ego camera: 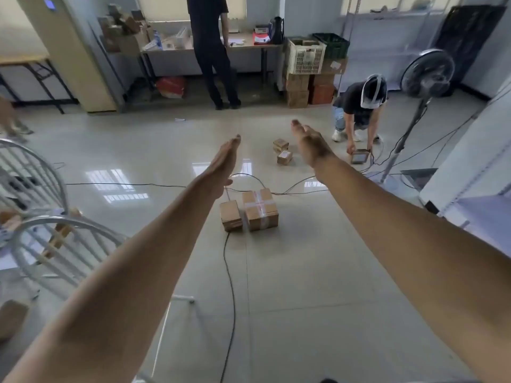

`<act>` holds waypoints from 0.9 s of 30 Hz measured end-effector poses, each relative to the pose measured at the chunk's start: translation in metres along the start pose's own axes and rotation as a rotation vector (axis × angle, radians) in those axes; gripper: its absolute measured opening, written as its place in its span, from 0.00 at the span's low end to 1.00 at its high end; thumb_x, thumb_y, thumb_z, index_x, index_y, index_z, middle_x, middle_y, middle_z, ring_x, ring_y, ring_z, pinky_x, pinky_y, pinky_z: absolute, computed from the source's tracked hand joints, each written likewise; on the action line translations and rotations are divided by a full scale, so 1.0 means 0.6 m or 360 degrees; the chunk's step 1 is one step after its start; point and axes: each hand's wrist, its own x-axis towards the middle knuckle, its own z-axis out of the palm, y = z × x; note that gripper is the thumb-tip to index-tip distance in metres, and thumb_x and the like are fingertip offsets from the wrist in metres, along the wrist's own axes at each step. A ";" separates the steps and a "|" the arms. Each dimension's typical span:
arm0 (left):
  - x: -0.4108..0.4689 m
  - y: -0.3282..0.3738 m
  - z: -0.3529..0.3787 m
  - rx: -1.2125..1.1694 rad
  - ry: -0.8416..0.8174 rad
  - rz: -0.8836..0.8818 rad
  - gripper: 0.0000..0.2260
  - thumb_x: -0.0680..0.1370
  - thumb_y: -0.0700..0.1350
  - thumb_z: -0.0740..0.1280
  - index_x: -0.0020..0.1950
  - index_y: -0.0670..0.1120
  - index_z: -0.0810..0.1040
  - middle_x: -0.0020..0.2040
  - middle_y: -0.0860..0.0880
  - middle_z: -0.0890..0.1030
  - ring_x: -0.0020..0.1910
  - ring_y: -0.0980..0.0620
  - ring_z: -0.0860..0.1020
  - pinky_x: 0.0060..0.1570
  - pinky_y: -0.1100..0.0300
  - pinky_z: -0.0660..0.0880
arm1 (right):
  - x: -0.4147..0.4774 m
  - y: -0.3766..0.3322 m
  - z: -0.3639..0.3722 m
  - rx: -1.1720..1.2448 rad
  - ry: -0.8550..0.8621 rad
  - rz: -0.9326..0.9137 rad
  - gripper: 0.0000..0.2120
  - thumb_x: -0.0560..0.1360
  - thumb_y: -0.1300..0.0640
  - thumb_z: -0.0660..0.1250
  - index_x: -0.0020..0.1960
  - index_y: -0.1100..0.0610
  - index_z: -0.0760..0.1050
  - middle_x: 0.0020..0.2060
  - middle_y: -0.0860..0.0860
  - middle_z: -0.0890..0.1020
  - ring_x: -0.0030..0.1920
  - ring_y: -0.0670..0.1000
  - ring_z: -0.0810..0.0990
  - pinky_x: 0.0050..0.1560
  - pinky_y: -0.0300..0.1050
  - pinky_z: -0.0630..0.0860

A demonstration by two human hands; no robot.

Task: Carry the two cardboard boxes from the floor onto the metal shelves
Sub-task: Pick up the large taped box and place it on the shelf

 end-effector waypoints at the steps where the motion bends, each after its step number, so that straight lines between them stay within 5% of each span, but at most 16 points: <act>1: 0.012 -0.003 0.002 -0.0022 0.0004 -0.0024 0.29 0.87 0.63 0.53 0.87 0.53 0.59 0.87 0.47 0.59 0.83 0.44 0.63 0.74 0.42 0.67 | 0.014 0.003 0.004 0.0007 0.0003 0.0003 0.29 0.84 0.39 0.48 0.79 0.53 0.60 0.79 0.55 0.64 0.77 0.57 0.64 0.72 0.50 0.61; 9: 0.180 -0.037 0.023 -0.0091 0.0005 -0.0214 0.29 0.87 0.64 0.54 0.86 0.55 0.59 0.87 0.47 0.60 0.83 0.45 0.63 0.77 0.40 0.66 | 0.189 0.085 0.035 0.0055 -0.0078 0.0153 0.29 0.83 0.39 0.51 0.76 0.56 0.65 0.75 0.59 0.68 0.71 0.60 0.69 0.72 0.58 0.68; 12: 0.264 -0.037 0.042 -0.0103 0.0065 -0.0272 0.29 0.86 0.64 0.54 0.86 0.55 0.60 0.87 0.48 0.61 0.83 0.45 0.63 0.77 0.39 0.67 | 0.273 0.125 0.036 0.0108 -0.0136 0.0189 0.27 0.84 0.42 0.51 0.76 0.58 0.66 0.72 0.59 0.70 0.62 0.56 0.70 0.66 0.51 0.69; 17: 0.387 -0.029 0.091 -0.0108 0.0127 -0.0395 0.29 0.86 0.65 0.53 0.86 0.55 0.59 0.87 0.48 0.61 0.83 0.46 0.63 0.76 0.40 0.67 | 0.406 0.183 0.029 0.0280 -0.0232 0.0340 0.28 0.84 0.42 0.53 0.76 0.59 0.65 0.61 0.54 0.71 0.65 0.55 0.71 0.73 0.59 0.66; 20: 0.449 -0.026 0.114 -0.0119 0.0147 -0.0474 0.31 0.86 0.65 0.54 0.87 0.54 0.59 0.87 0.48 0.61 0.84 0.46 0.63 0.77 0.40 0.67 | 0.471 0.208 0.025 0.0274 -0.0308 0.0398 0.28 0.84 0.43 0.52 0.73 0.64 0.65 0.55 0.54 0.71 0.58 0.53 0.71 0.72 0.61 0.67; 27: 0.577 -0.035 0.140 -0.0162 0.0177 -0.0620 0.32 0.85 0.65 0.55 0.86 0.53 0.59 0.87 0.48 0.61 0.84 0.45 0.63 0.76 0.41 0.67 | 0.602 0.264 0.030 0.0287 -0.0363 0.0527 0.29 0.83 0.40 0.53 0.78 0.56 0.62 0.74 0.55 0.69 0.74 0.55 0.67 0.75 0.60 0.64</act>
